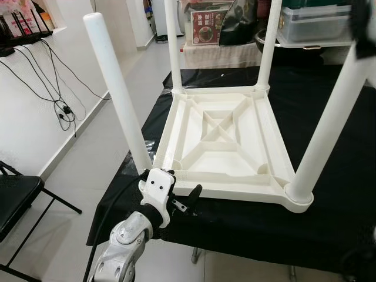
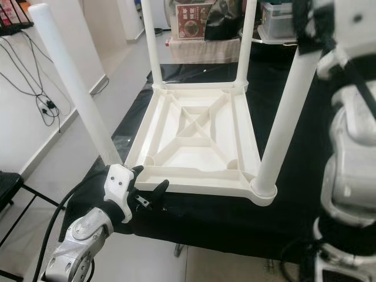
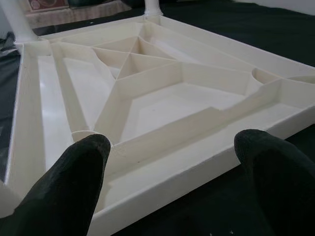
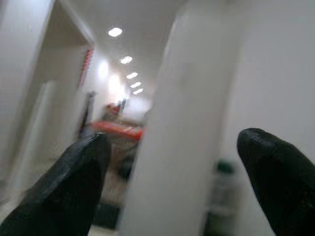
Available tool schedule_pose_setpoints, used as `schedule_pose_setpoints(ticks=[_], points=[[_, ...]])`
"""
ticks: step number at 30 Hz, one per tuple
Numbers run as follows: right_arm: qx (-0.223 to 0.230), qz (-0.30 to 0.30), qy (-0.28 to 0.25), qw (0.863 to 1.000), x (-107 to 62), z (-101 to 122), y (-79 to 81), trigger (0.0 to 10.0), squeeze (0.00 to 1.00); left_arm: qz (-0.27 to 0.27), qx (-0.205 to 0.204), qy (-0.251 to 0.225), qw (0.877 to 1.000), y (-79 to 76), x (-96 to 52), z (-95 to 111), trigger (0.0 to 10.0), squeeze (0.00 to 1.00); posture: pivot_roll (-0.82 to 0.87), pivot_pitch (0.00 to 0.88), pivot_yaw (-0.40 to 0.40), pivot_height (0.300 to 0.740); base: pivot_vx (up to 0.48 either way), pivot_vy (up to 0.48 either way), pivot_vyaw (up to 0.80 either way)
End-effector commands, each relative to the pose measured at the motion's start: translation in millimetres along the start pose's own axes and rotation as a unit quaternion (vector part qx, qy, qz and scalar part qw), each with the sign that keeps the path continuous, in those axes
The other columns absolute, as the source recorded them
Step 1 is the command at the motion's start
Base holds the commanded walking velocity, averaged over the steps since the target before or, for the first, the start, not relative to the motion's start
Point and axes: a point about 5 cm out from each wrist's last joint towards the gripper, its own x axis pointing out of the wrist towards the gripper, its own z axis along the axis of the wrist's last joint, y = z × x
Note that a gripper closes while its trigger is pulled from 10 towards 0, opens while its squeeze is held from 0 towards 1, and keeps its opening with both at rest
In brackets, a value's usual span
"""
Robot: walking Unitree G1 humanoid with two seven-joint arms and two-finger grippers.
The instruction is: Building children table
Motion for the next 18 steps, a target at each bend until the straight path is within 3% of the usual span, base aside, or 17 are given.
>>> schedule_pose_setpoints(ticks=[1,5,13,18], points=[[0.043,0.032,0.008,0.999,-9.0,0.2,11.5,10.0,0.00,0.006,-0.004,0.004,1.000,3.6,-2.2,-2.8,10.0,0.00,-0.08,0.088,0.074,0.740,0.000,0.000,0.00],[0.076,0.035,0.044,0.996,-16.8,-9.4,15.4,10.0,0.00,0.005,-0.004,0.003,1.000,4.2,-2.8,-2.8,10.0,0.00,-0.08,0.093,0.072,0.740,0.000,0.000,0.00],[0.096,0.046,0.081,0.991,-22.9,-17.0,15.9,10.0,0.00,-0.004,0.008,-0.012,1.000,2.6,-3.0,3.2,10.0,0.00,-0.09,0.094,0.068,0.740,0.000,0.000,0.00],[0.119,0.058,0.160,0.978,-47.7,-40.1,19.1,10.0,0.00,-0.039,0.005,-0.095,0.995,2.1,-1.9,41.4,10.0,0.00,-0.09,0.097,0.058,0.740,0.000,0.000,0.00]])
